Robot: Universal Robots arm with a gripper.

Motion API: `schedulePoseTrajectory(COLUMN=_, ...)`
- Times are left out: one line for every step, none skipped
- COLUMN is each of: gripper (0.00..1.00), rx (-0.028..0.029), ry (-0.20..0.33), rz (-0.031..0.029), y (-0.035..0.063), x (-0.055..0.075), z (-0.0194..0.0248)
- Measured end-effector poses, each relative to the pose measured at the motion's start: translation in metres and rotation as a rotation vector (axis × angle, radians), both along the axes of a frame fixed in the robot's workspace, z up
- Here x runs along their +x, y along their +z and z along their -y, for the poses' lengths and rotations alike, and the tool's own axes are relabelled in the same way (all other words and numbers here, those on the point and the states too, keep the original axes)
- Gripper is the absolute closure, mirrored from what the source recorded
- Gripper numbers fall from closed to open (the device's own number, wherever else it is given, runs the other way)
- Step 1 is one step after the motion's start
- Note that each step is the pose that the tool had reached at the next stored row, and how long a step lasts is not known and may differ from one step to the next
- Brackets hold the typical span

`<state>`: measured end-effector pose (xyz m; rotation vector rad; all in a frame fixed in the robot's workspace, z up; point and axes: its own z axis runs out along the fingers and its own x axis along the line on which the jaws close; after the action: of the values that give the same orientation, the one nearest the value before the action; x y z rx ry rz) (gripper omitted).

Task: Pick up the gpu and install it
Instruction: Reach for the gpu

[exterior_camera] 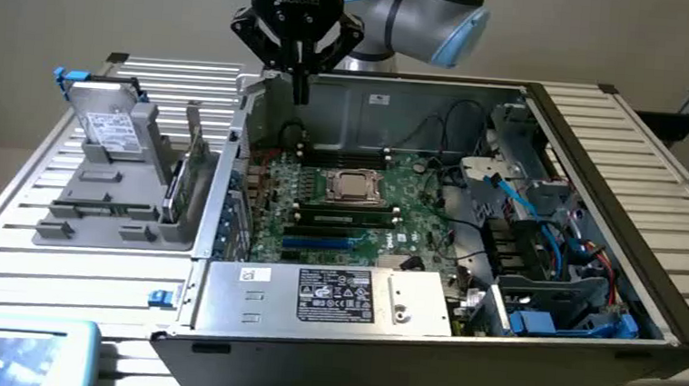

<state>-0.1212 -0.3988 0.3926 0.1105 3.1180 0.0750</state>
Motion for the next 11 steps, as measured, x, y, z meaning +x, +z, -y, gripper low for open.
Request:
schedulePoseTrajectory(gripper=0.88, rx=0.0000, ry=0.000, rz=0.0000, y=0.0000, x=0.0000, z=0.0000)
schedulePoseTrajectory(gripper=0.88, rx=0.0000, ry=0.000, rz=0.0000, y=0.0000, x=0.0000, z=0.0000)
schedulePoseTrajectory(gripper=0.88, rx=0.0000, ry=0.000, rz=0.0000, y=0.0000, x=0.0000, z=0.0000)
schedulePoseTrajectory(gripper=0.88, rx=0.0000, ry=0.000, rz=0.0000, y=0.0000, x=0.0000, z=0.0000)
schedulePoseTrajectory(gripper=0.88, rx=0.0000, ry=0.000, rz=-0.0001, y=0.0000, x=0.0000, z=0.0000)
schedulePoseTrajectory(gripper=0.88, rx=0.0000, ry=0.000, rz=-0.0001, y=0.0000, x=0.0000, z=0.0000)
schedulePoseTrajectory(gripper=0.88, rx=0.0000, ry=0.000, rz=0.0000, y=0.0000, x=0.0000, z=0.0000)
schedulePoseTrajectory(gripper=0.88, rx=0.0000, ry=0.000, rz=0.0000, y=0.0000, x=0.0000, z=0.0000)
schedulePoseTrajectory(gripper=0.88, rx=0.0000, ry=0.000, rz=0.0000, y=0.0000, x=0.0000, z=0.0000)
schedulePoseTrajectory(gripper=0.88, rx=0.0000, ry=0.000, rz=0.0000, y=0.0000, x=0.0000, z=0.0000)
schedulePoseTrajectory(gripper=0.88, rx=0.0000, ry=0.000, rz=-0.0001, y=0.0000, x=0.0000, z=0.0000)
